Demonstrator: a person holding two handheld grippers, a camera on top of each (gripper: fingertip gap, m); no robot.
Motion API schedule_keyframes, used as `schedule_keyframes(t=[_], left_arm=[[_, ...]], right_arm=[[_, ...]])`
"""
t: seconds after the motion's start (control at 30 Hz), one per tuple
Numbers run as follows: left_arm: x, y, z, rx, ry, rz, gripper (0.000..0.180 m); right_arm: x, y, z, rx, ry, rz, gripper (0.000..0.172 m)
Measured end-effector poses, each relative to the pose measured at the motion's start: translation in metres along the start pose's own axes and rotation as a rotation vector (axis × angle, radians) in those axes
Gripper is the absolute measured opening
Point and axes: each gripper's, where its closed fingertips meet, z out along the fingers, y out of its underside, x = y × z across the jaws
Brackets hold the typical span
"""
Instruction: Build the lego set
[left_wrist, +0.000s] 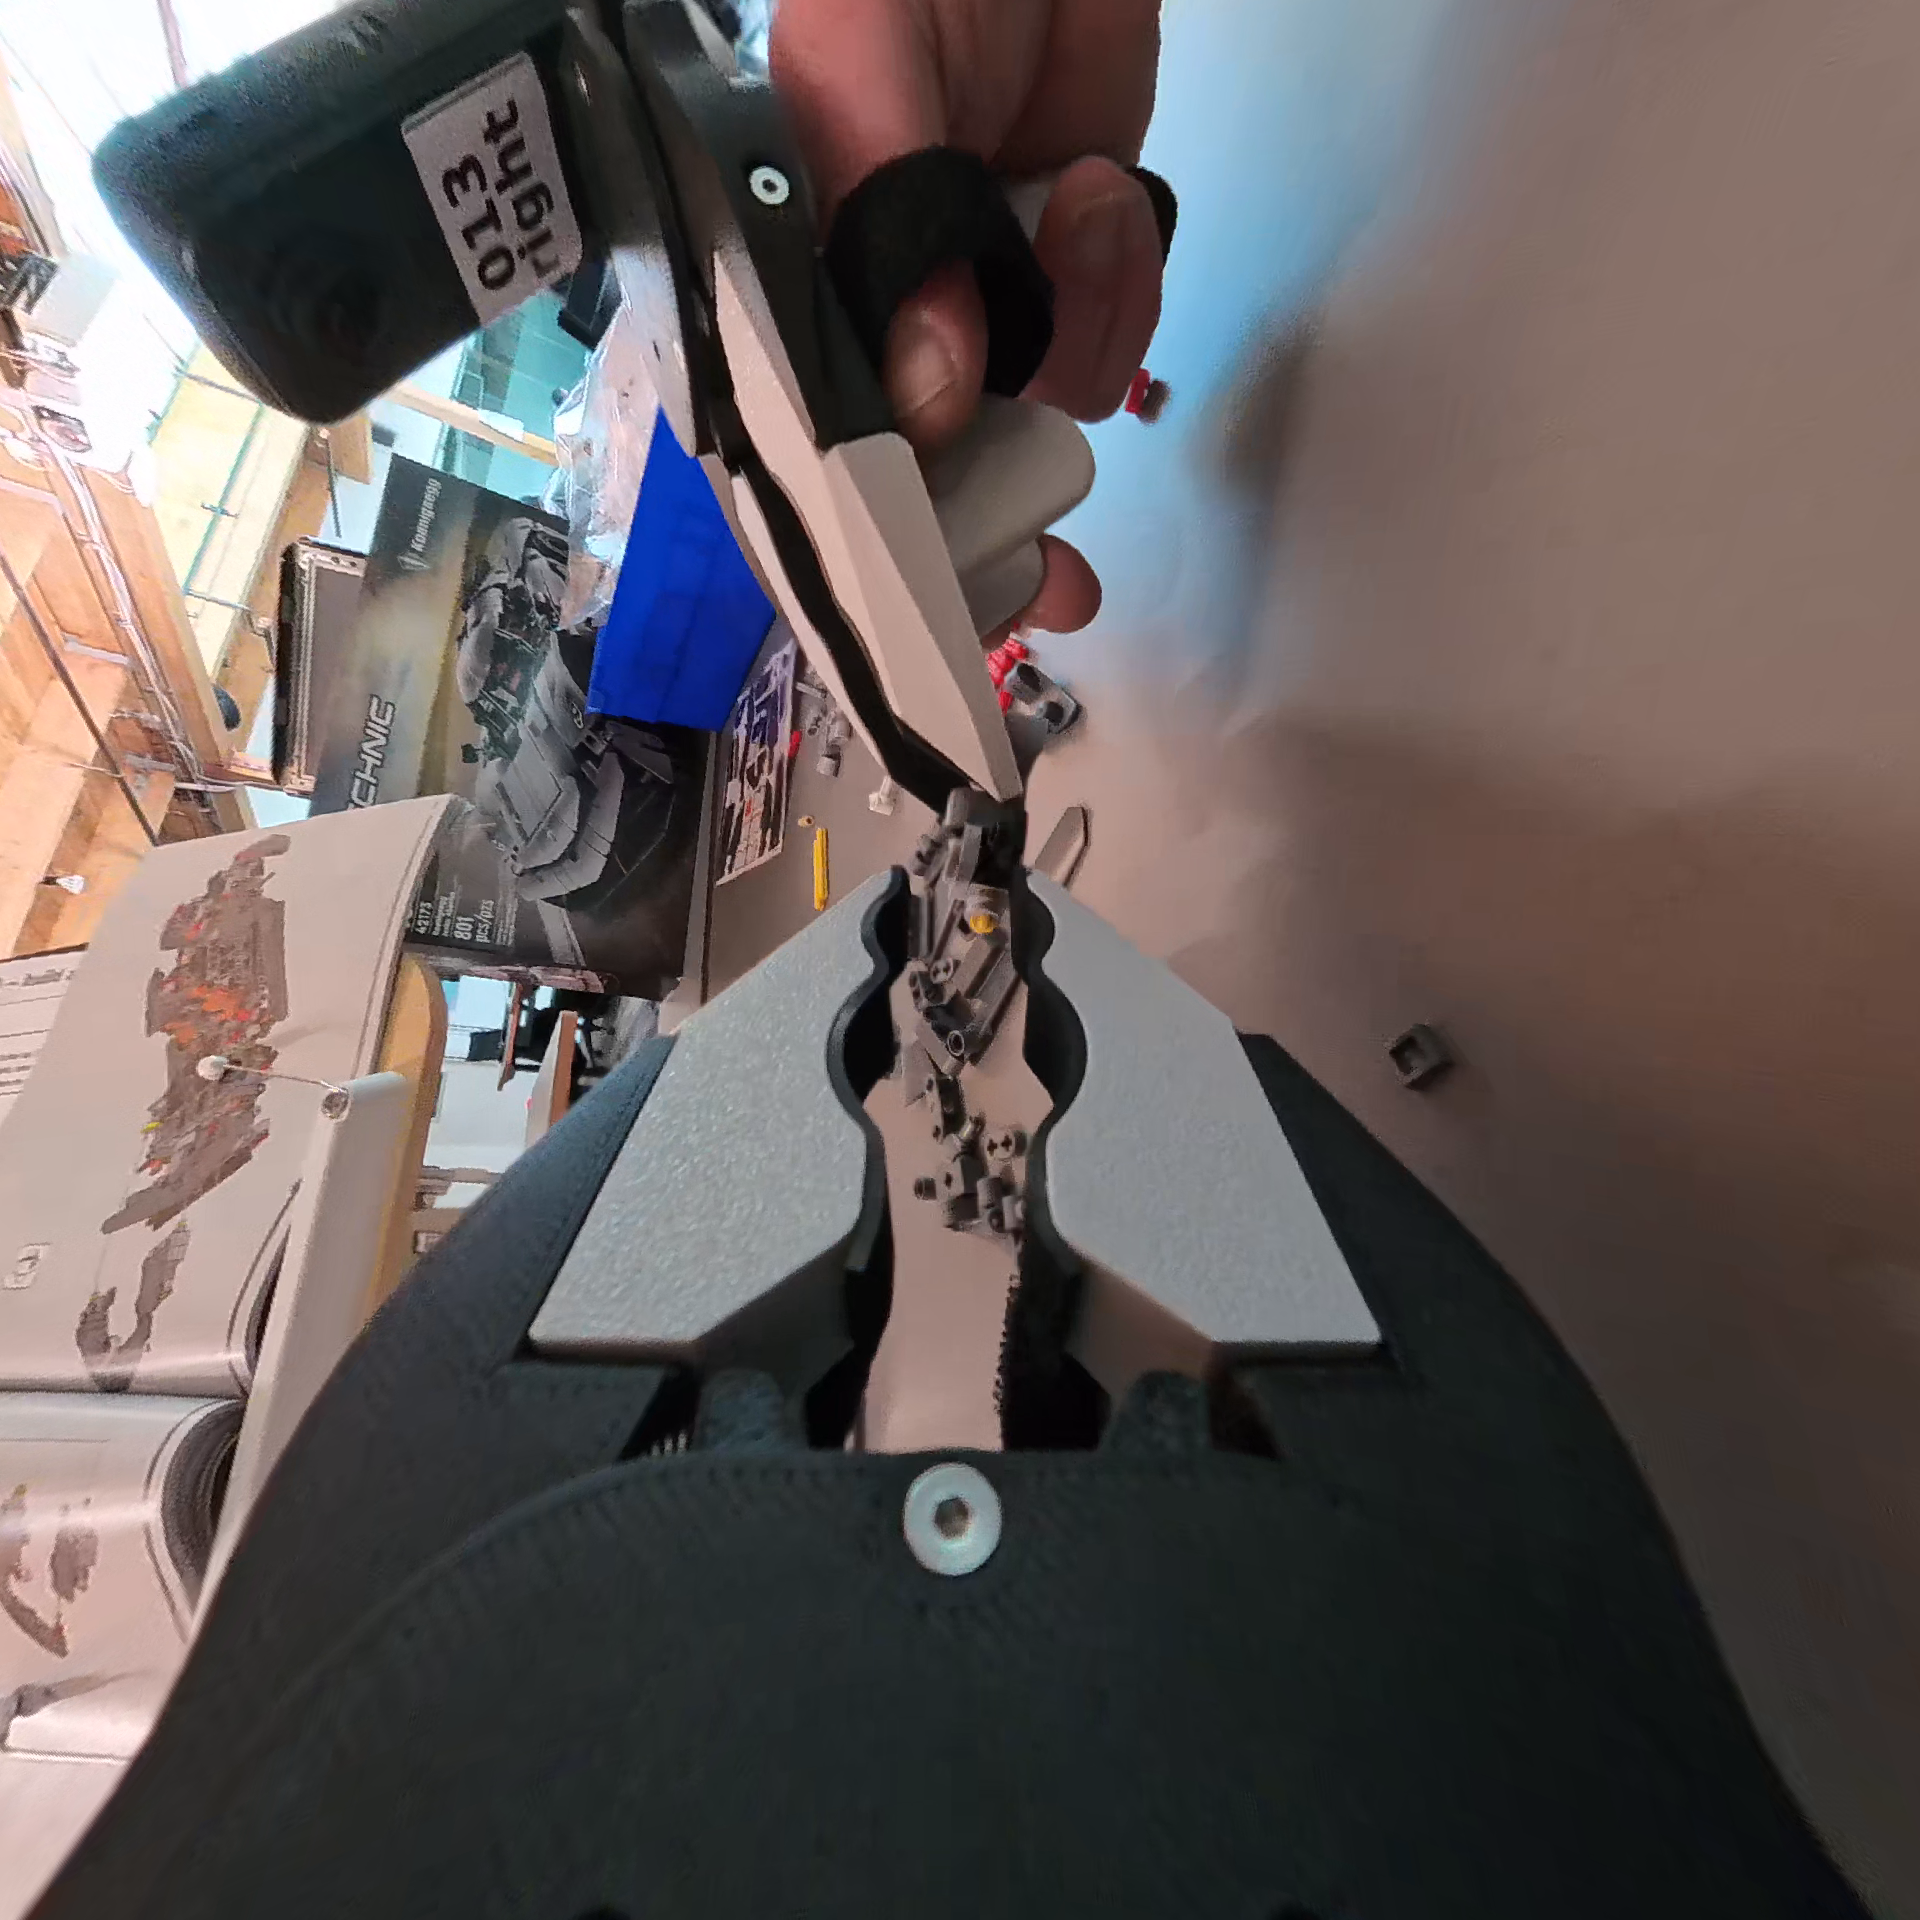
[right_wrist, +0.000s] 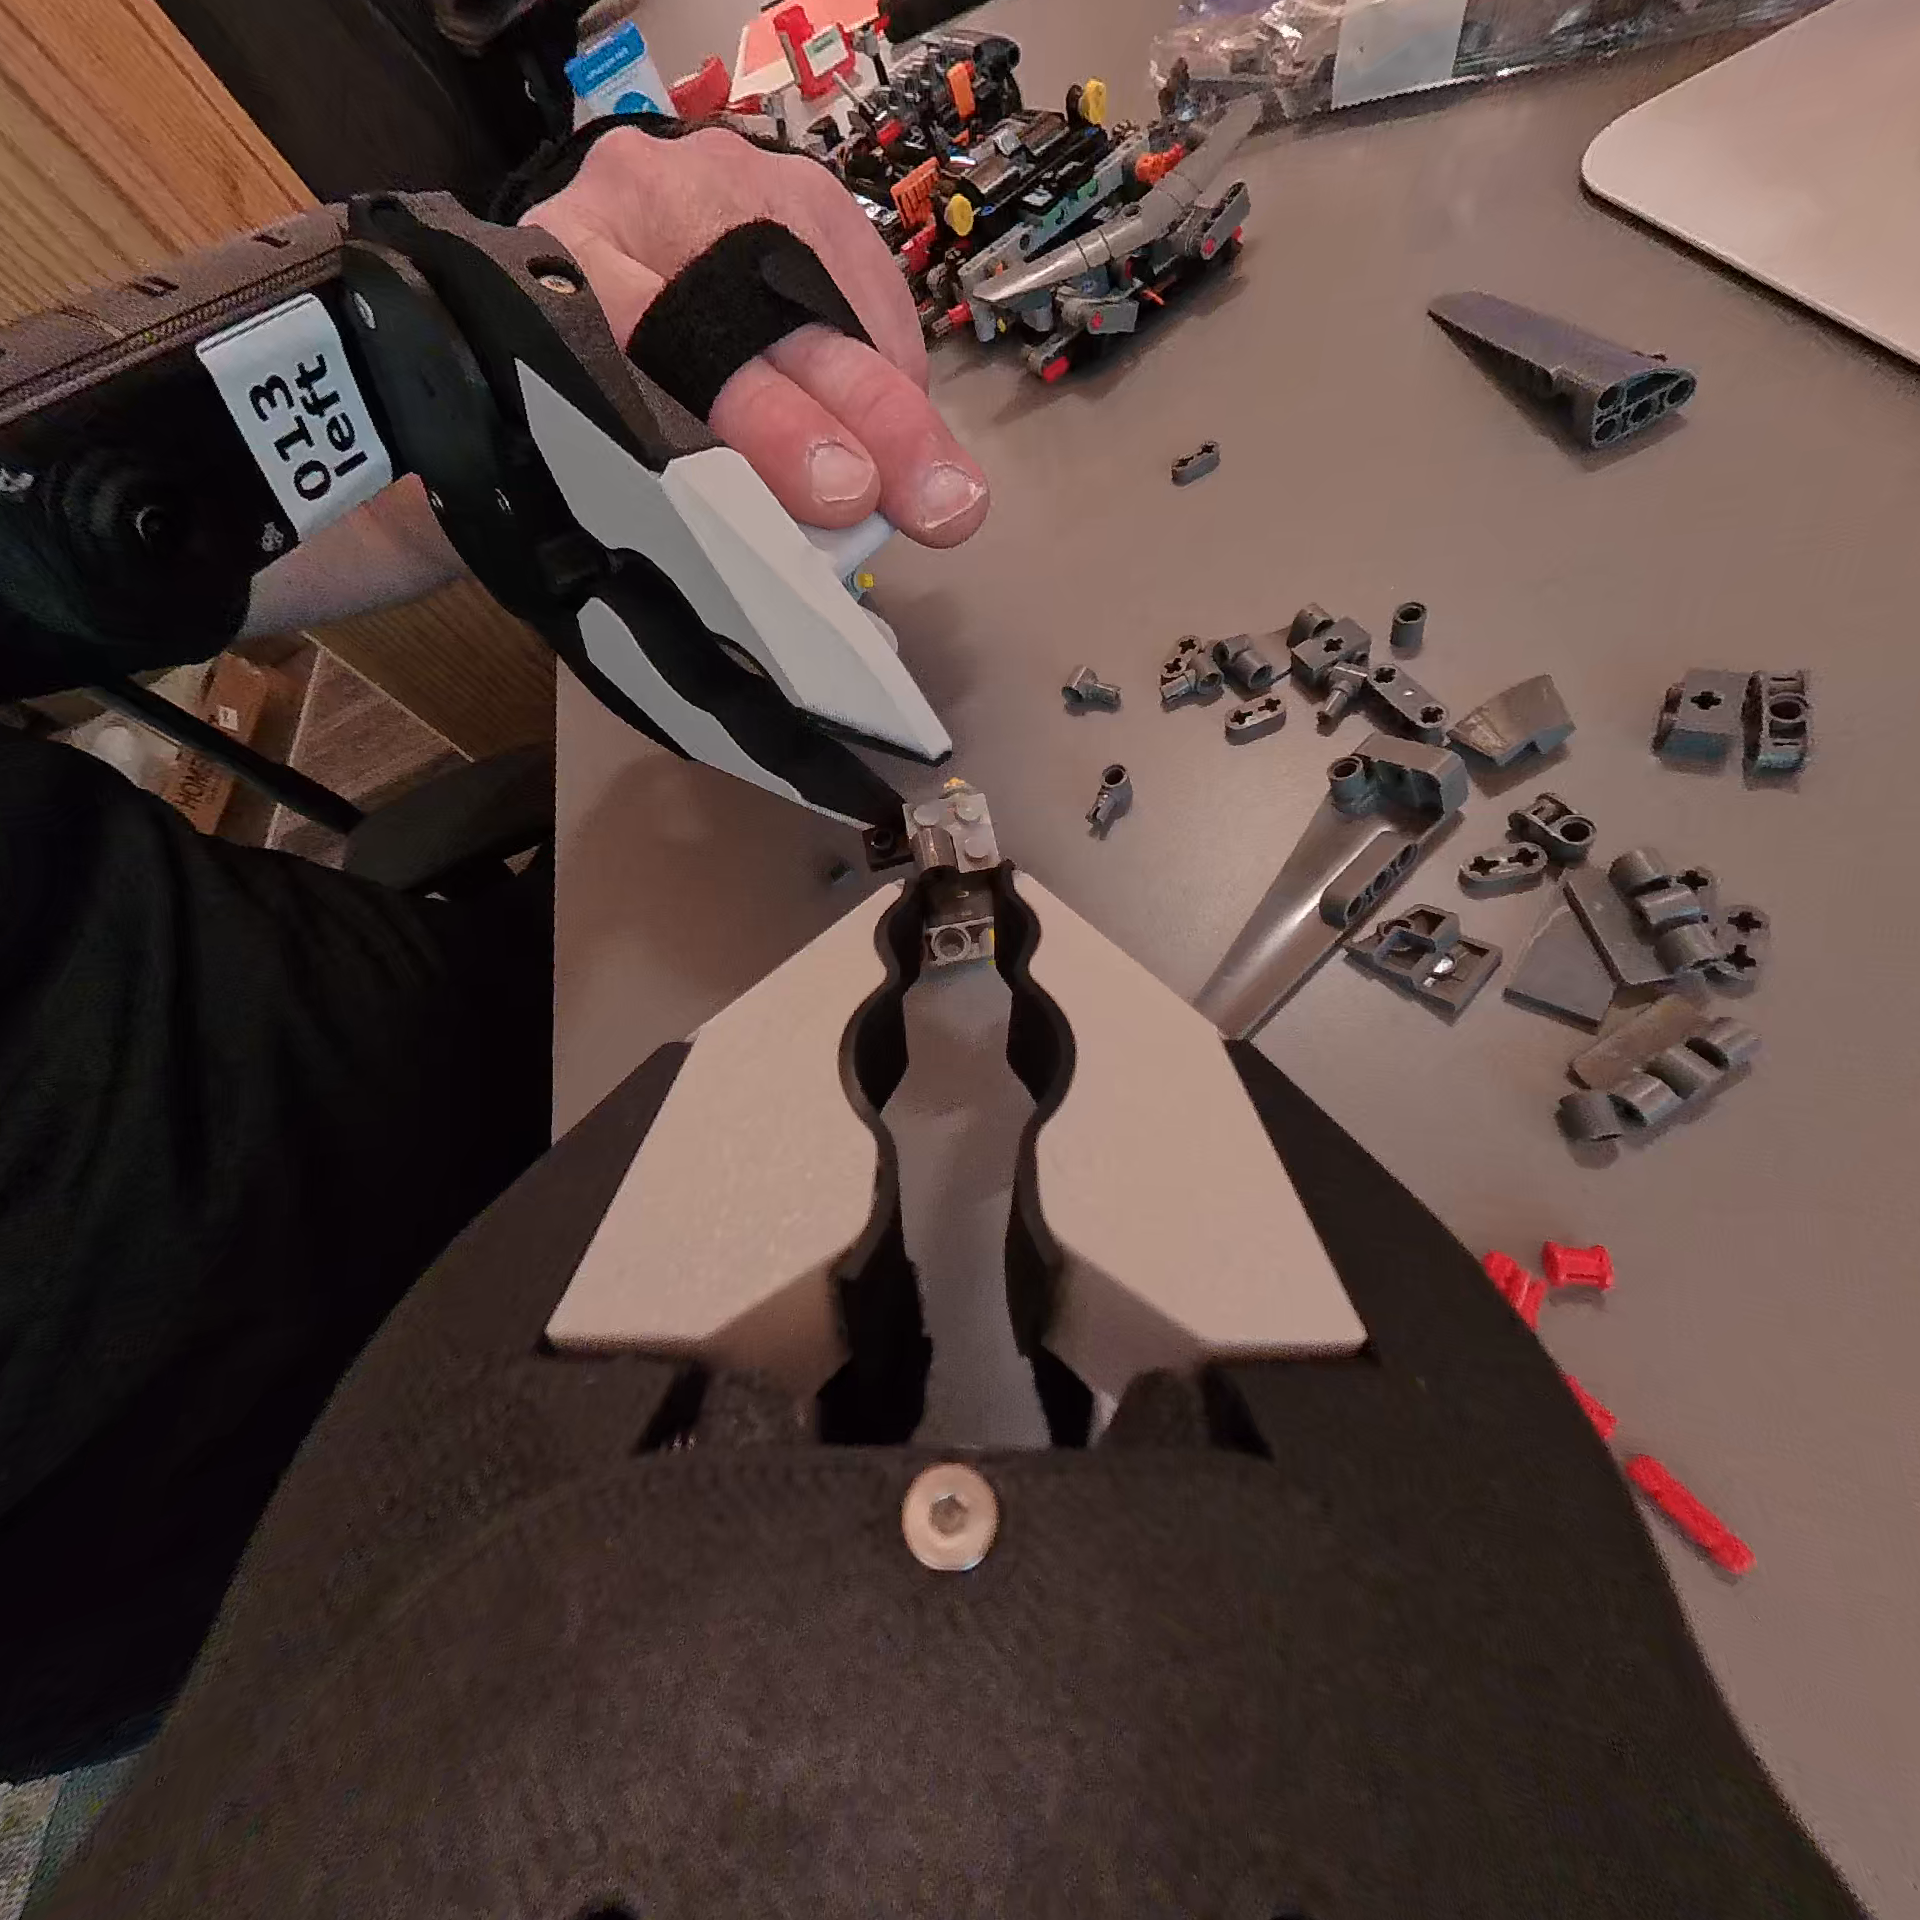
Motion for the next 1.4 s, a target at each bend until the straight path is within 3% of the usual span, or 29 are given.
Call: schedule_keyframes(t=[0.1, 0.23, 0.33, 0.9, 1.03, 1.13, 1.27, 1.4], left_arm=[[0.002, -0.002, -0.001, 0.011, 0.004, 0.002, 0.013], [0.001, -0.008, -0.002, 0.035, 0.017, -0.002, 0.021], [0.003, -0.011, -0.003, 0.037, 0.021, 0.012, 0.013], [0.004, -0.013, -0.007, -0.012, 0.032, 0.094, 0.009], [0.012, -0.021, -0.007, -0.002, 0.081, 0.111, 0.0], [0.014, -0.027, -0.006, 0.011, 0.093, 0.1, 0.0], [0.01, -0.012, -0.007, -0.017, 0.095, 0.066, 0.0], [0.011, -0.012, -0.005, -0.009, 0.085, 0.088, 0.0]], right_arm=[[-0.001, -0.001, -0.002, 0.0, -0.015, 0.003, 0.011], [-0.007, -0.004, 0.0, -0.009, -0.039, -0.016, 0.011], [-0.01, -0.005, 0.002, -0.037, -0.038, -0.039, 0.011], [-0.015, -0.006, 0.002, -0.074, -0.085, -0.024, 0.01], [-0.023, -0.012, 0.003, -0.06, -0.123, -0.023, 0.0], [-0.019, -0.004, 0.013, -0.123, -0.084, -0.046, 0.0], [-0.004, -0.01, 0.003, -0.068, 0.019, -0.088, 0.002], [-0.005, -0.007, -0.007, -0.062, 0.1, -0.223, 0.018]])
